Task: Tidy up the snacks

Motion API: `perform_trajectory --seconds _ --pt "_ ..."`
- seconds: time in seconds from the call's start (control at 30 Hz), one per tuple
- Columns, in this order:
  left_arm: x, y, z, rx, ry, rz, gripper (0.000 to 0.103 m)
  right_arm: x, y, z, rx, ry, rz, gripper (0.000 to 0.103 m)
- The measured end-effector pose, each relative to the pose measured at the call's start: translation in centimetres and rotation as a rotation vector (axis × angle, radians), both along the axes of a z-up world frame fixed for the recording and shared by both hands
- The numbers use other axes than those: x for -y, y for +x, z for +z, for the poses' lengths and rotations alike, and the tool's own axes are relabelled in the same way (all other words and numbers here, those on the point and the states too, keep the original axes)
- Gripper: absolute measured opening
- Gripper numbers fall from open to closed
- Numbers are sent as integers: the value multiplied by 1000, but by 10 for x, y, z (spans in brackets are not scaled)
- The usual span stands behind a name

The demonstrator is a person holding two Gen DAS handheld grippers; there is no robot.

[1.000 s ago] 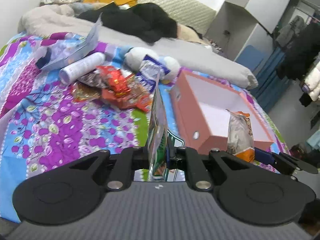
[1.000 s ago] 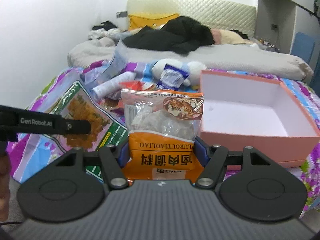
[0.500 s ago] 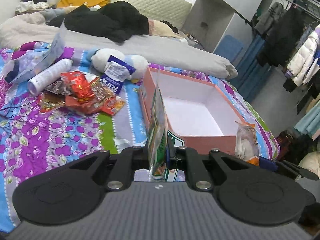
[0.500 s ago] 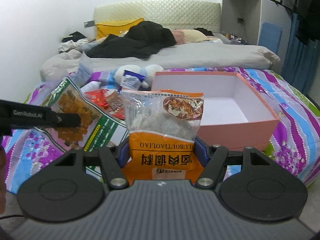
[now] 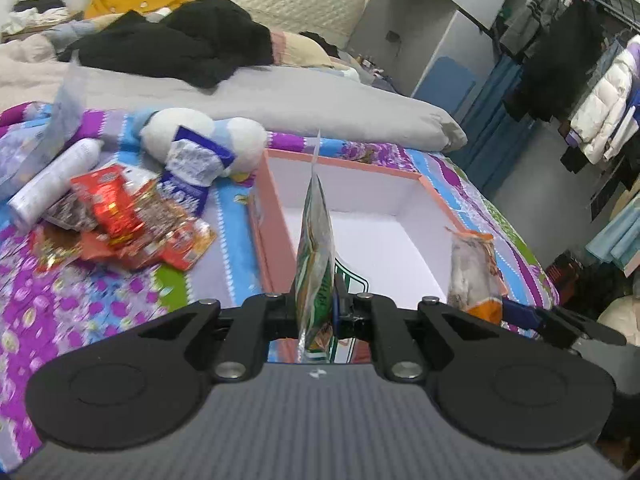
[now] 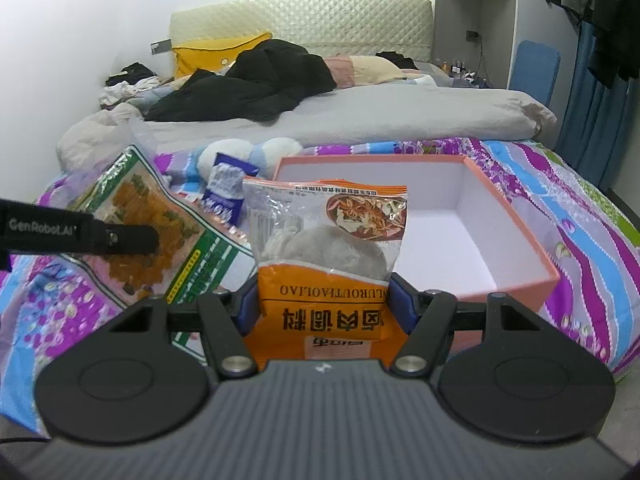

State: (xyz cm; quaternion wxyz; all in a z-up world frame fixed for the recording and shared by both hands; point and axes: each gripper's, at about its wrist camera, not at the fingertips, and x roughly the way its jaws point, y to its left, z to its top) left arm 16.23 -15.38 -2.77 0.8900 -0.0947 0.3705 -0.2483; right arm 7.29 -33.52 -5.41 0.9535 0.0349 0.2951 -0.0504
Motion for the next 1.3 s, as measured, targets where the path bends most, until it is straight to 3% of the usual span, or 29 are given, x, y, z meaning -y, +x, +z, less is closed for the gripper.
perform_trajectory --seconds 0.3,0.7,0.9,0.93,1.0,1.07,1.3 --pt "59 83 -14 -27 29 -54 14 36 68 -7 -19 7 -28 68" --pt "106 164 -73 -138 106 -84 14 72 135 -70 -176 65 -49 68" --pt "107 174 -82 -154 113 -75 16 77 143 -82 -218 100 -43 69" --pt "108 174 -82 -160 130 -70 20 78 143 -83 -221 115 -41 73" --pt "107 171 -79 -161 131 -64 40 80 141 -82 -221 132 -48 77" --pt "105 164 -73 -138 122 -65 50 81 138 -78 -211 142 -51 77" --pt "94 131 -38 -65 151 -60 50 77 114 -54 -146 150 -52 77"
